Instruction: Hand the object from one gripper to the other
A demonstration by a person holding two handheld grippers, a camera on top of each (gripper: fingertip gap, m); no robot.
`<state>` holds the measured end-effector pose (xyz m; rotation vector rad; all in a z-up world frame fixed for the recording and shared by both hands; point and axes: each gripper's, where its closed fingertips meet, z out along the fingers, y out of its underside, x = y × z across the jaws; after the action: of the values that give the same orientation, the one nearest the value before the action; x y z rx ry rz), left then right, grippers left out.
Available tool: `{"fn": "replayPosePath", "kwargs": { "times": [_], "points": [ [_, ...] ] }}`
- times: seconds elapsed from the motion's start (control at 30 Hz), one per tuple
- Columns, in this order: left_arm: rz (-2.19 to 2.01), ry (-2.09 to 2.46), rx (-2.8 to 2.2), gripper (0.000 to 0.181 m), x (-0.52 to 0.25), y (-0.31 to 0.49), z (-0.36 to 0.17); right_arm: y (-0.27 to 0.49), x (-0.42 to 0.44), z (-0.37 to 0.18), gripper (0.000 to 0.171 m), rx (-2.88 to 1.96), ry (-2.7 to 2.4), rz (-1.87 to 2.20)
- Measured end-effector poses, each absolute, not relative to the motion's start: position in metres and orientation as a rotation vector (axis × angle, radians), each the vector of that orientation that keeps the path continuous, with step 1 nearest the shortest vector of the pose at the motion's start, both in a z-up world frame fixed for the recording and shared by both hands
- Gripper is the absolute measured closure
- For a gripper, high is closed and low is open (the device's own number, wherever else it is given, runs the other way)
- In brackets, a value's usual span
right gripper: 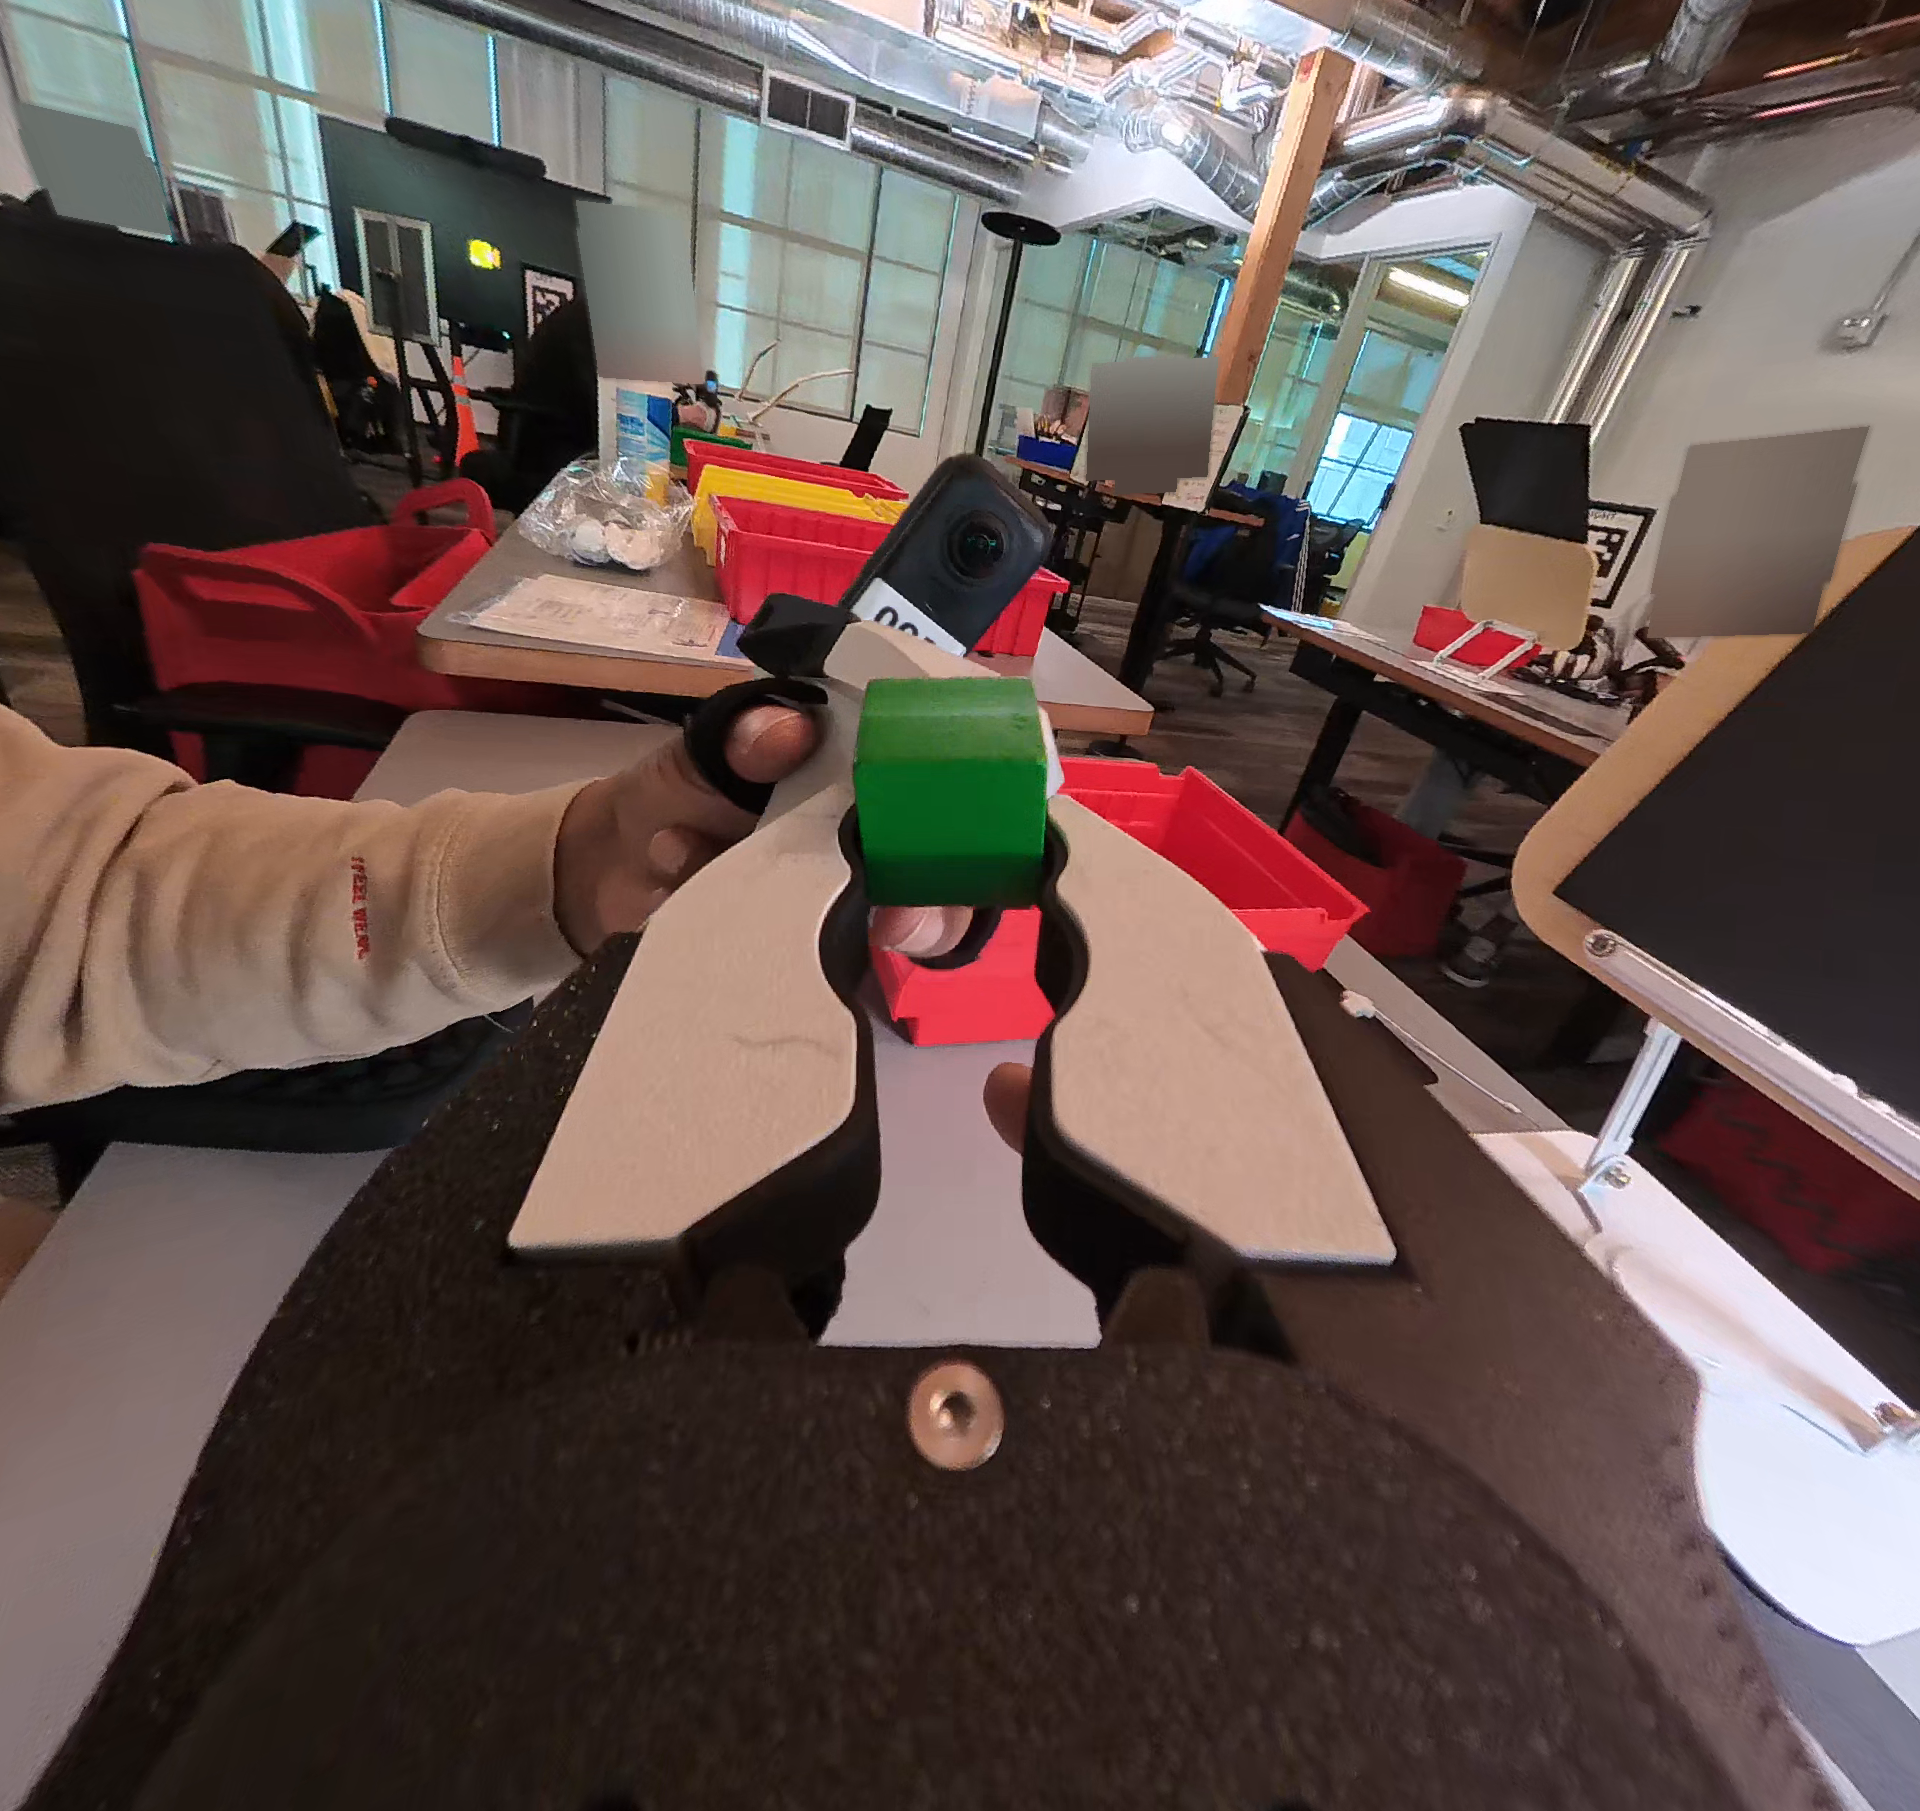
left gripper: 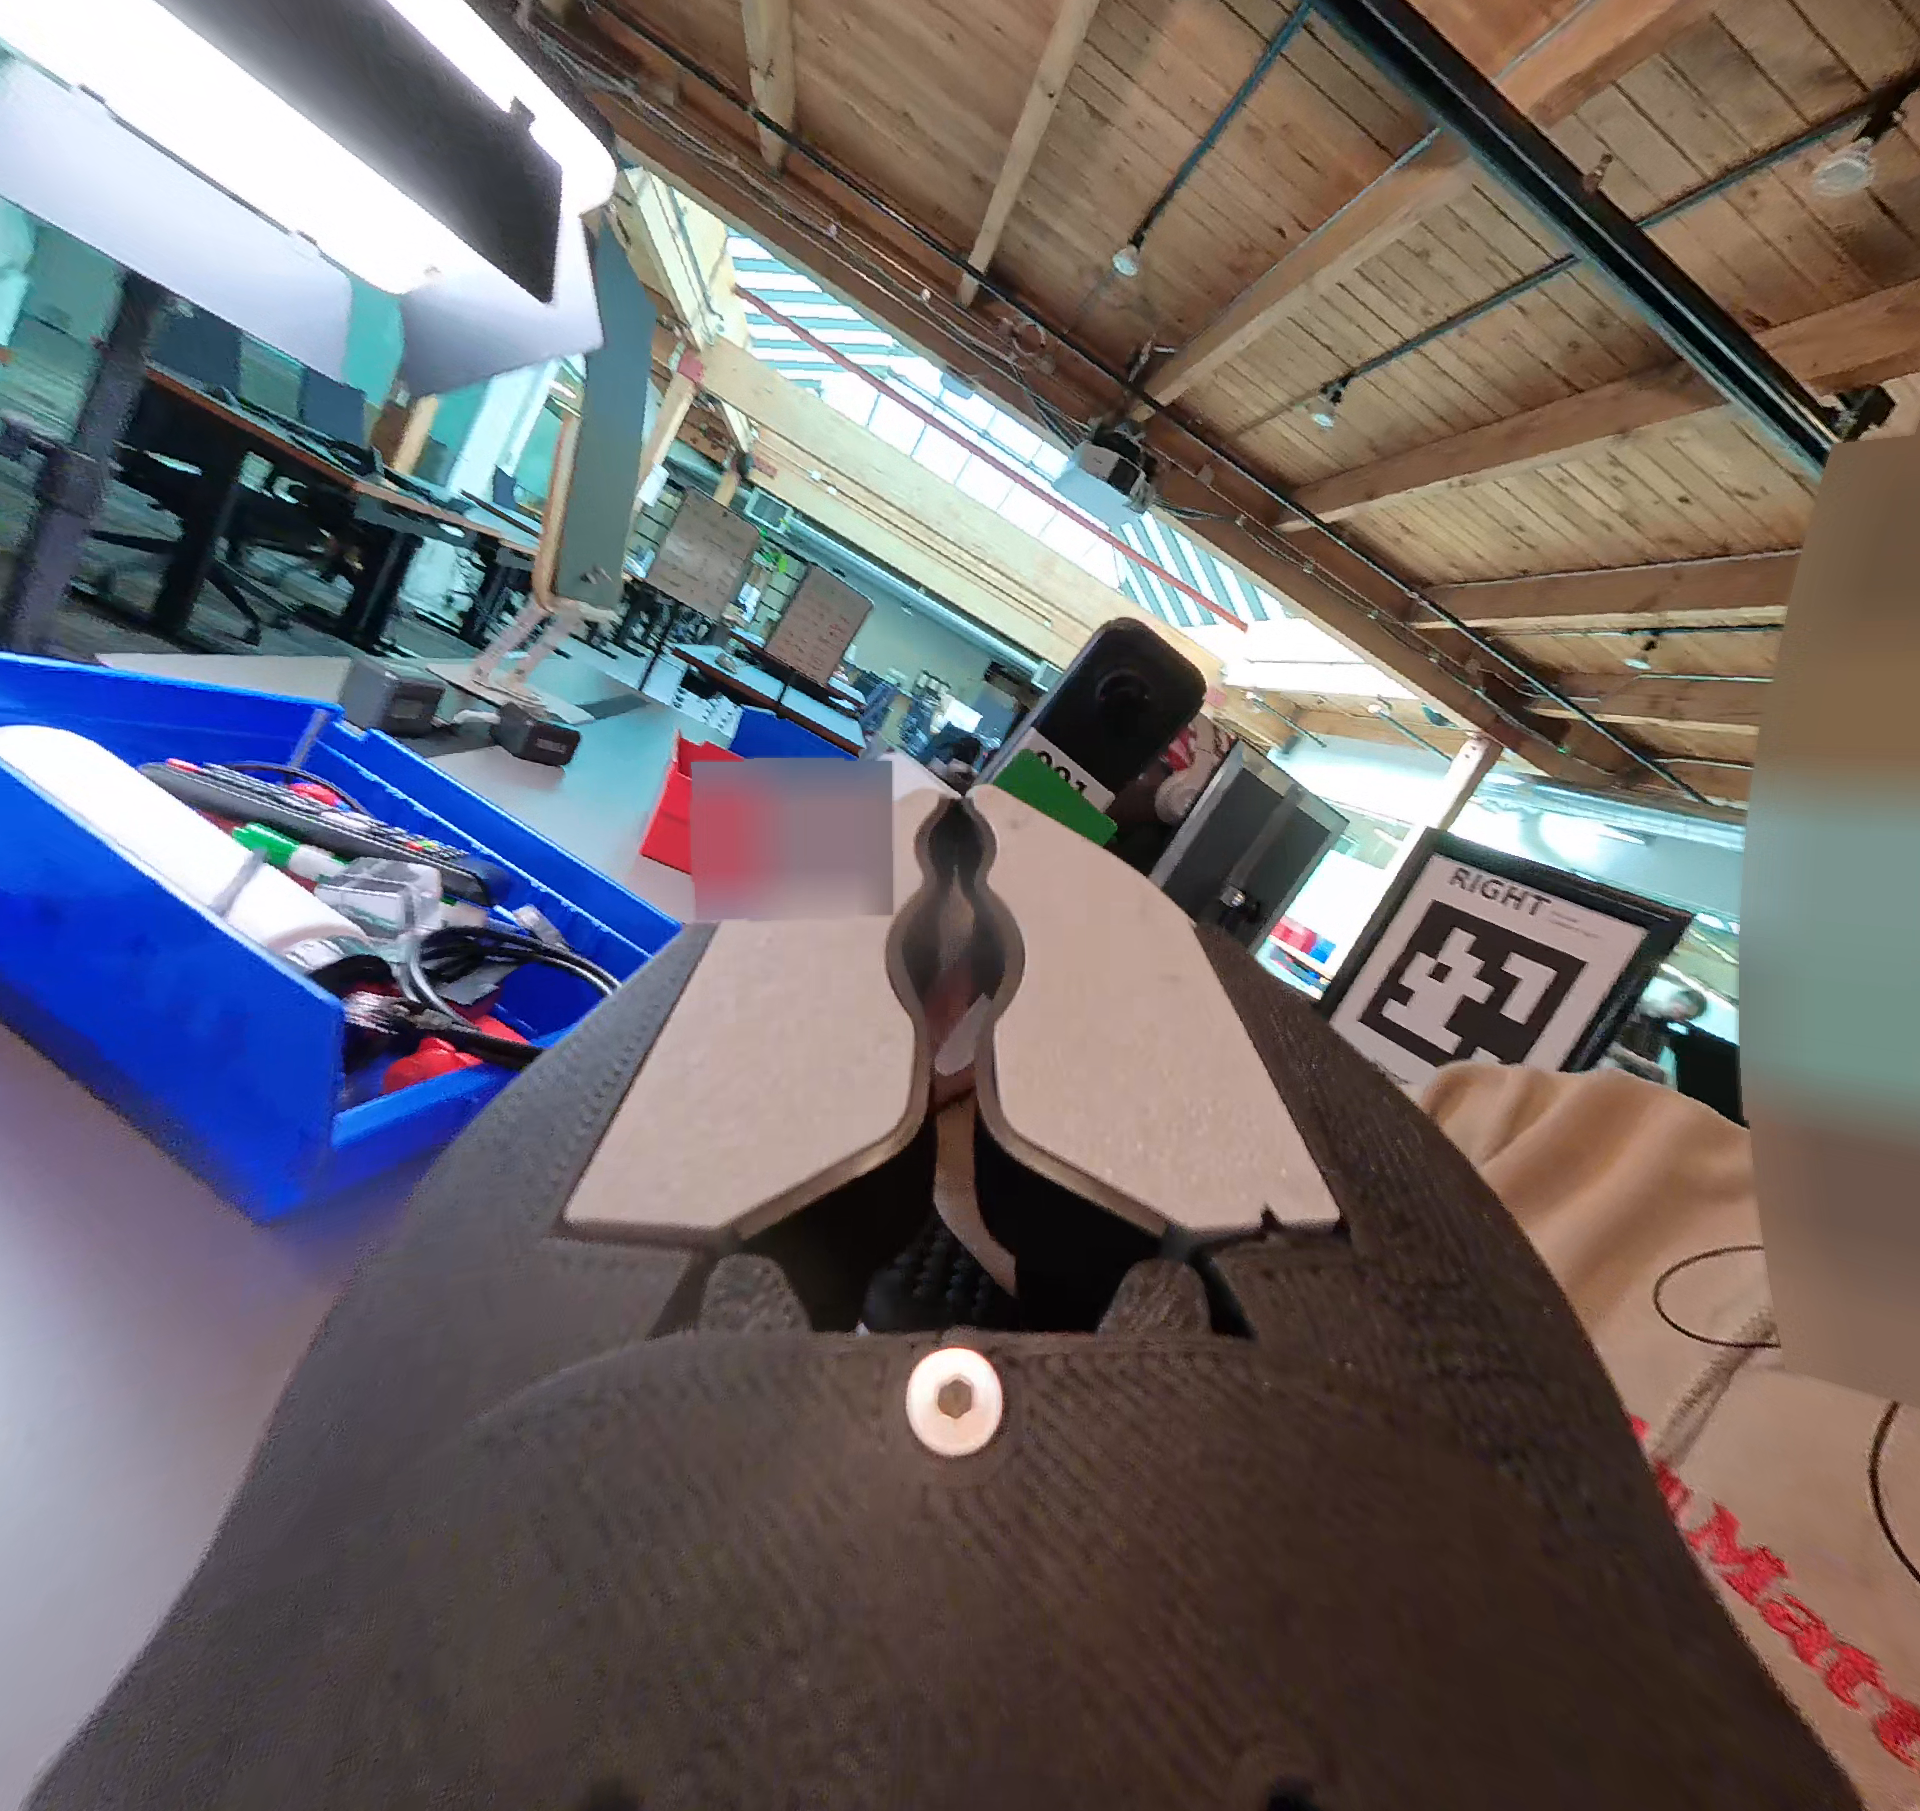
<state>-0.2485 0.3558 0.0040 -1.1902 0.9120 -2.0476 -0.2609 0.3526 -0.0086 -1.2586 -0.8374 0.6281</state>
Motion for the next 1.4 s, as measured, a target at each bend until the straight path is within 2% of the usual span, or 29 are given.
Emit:
{"fn": "replayPosePath", "kwargs": {
  "times": [0.03,0.2,0.3,0.4,0.6,0.67,0.83,1.03,1.13,1.17,1.2,1.3,1.4],
  "points": [
    [-2.025,0.898,-1.186,0.181,-0.251,0.36,0.005,0.353,-0.26,-0.008,0.143,-1.264,-0.832,0.635],
    [-1.674,1.172,-1.088,0.143,-0.264,0.349,0.006,0.35,-0.261,-0.029,0.143,-1.421,-0.947,0.698],
    [-1.447,1.482,-1.062,0.129,-0.267,0.324,-0.018,0.325,-0.27,-0.052,0.143,-1.535,-1.128,0.888],
    [-1.319,1.754,-1.048,0.125,-0.267,0.298,-0.05,0.303,-0.275,-0.074,0.143,-1.646,-1.268,1.036],
    [-1.092,1.976,-1.014,0.137,-0.256,0.28,-0.087,0.283,-0.278,-0.106,0.143,-1.791,-1.43,1.097],
    [-1.093,1.963,-1.026,0.146,-0.256,0.282,-0.085,0.282,-0.278,-0.105,0.143,-1.768,-1.439,1.114],
    [-1.195,1.733,-1.035,0.149,-0.252,0.306,-0.055,0.306,-0.27,-0.075,0.141,-1.618,-1.27,0.987],
    [-1.595,1.162,-1.236,0.149,-0.247,0.351,-0.007,0.346,-0.244,-0.005,0.126,-1.23,-0.953,0.404],
    [-1.855,1.112,-1.275,0.149,-0.241,0.34,-0.006,0.35,-0.249,-0.002,0.119,-1.123,-0.981,0.104],
    [-1.91,1.118,-1.28,0.149,-0.239,0.335,-0.006,0.35,-0.252,-0.003,0.122,-1.102,-0.995,0.031],
    [-1.961,1.129,-1.268,0.149,-0.239,0.329,-0.005,0.349,-0.254,-0.002,0.138,-1.072,-0.999,-0.027],
    [-1.965,1.215,-1.204,0.147,-0.243,0.318,-0.003,0.337,-0.255,0.001,0.141,-1.107,-1.04,0.074],
    [-1.874,1.241,-1.128,0.144,-0.251,0.317,0.003,0.317,-0.249,0.014,0.141,-1.162,-1.029,0.415]
  ]
}}
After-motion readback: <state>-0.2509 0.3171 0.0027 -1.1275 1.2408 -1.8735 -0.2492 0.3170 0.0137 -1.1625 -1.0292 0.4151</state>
